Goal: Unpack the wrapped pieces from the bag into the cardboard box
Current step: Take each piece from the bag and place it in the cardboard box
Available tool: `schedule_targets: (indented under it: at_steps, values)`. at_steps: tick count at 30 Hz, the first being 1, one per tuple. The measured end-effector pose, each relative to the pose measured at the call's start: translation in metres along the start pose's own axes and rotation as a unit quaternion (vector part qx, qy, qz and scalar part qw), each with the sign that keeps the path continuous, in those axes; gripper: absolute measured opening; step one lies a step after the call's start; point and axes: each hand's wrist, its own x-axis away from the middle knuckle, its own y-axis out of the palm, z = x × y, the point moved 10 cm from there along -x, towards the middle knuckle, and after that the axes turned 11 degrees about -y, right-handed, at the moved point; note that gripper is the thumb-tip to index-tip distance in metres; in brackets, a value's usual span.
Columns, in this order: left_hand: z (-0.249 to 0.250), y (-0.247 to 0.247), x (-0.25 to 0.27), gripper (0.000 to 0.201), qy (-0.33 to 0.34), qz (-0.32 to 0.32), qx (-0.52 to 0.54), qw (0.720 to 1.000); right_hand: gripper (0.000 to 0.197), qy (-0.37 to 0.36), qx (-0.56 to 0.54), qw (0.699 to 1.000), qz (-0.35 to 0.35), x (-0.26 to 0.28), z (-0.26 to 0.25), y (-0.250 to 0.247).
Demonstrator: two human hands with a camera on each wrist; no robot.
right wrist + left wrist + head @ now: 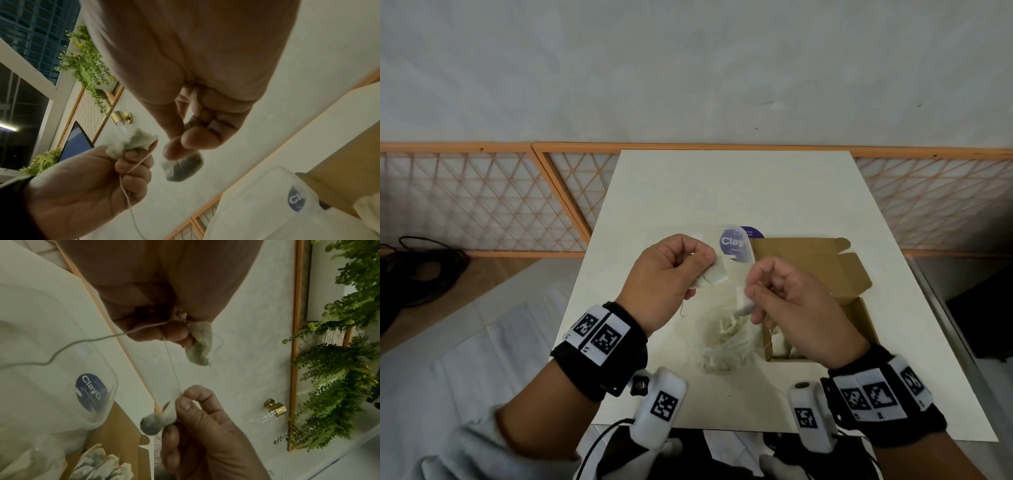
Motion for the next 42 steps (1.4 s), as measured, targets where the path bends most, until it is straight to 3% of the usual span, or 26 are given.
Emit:
schedule_targets:
  at_steps: [4, 9, 15, 17, 20, 22, 25, 28, 32, 38, 42]
  values:
    - [0.008, 0.004, 0.000, 0.009, 0.024, -0.002, -0.034, 0.999, 0.017, 0.017, -0.043, 0.999, 0.003, 0.000, -0.011, 0.001]
    - [0.016, 0.023, 0.004, 0.012, 0.041, -0.056, -0.075, 0.995, 0.046, 0.050, -0.081, 0.995, -0.008, -0.006, -0.020, 0.010]
    - [0.031, 0.032, 0.015, 0.012, 0.070, -0.123, -0.059, 0.988, 0.066, 0.100, -0.153, 0.983, -0.011, -0.008, 0.007, 0.019]
    - [0.035, 0.030, 0.017, 0.015, 0.074, -0.133, -0.047, 0.987, 0.063, 0.123, -0.148, 0.981, 0.010, -0.008, 0.019, 0.016]
    - [0.041, 0.027, 0.021, 0.020, 0.075, -0.140, -0.039, 0.986, 0.042, 0.137, -0.032, 0.990, 0.016, -0.005, 0.040, 0.007]
    - [0.041, 0.023, 0.020, 0.021, 0.071, -0.133, -0.040, 0.988, 0.024, 0.119, 0.037, 0.992, 0.000, -0.004, 0.046, 0.005]
    - [0.038, 0.017, 0.017, 0.021, 0.059, -0.120, -0.035, 0.990, 0.015, 0.081, 0.020, 0.996, 0.021, -0.005, 0.034, -0.003]
    - [0.031, 0.017, 0.015, 0.021, 0.033, -0.115, -0.032, 0.992, 0.026, -0.011, 0.033, 0.999, 0.030, -0.009, 0.000, -0.010]
    - [0.024, 0.020, 0.012, 0.025, 0.001, -0.115, -0.009, 0.993, 0.043, -0.145, 0.169, 0.975, 0.021, -0.011, -0.045, -0.009]
    - [0.017, 0.016, 0.010, 0.015, -0.024, -0.095, 0.009, 0.995, 0.012, -0.202, 0.231, 0.951, 0.025, -0.011, -0.064, -0.002]
    - [0.026, 0.008, 0.011, 0.014, 0.026, -0.083, -0.113, 0.990, 0.019, -0.195, 0.237, 0.951, 0.026, -0.009, -0.058, -0.005]
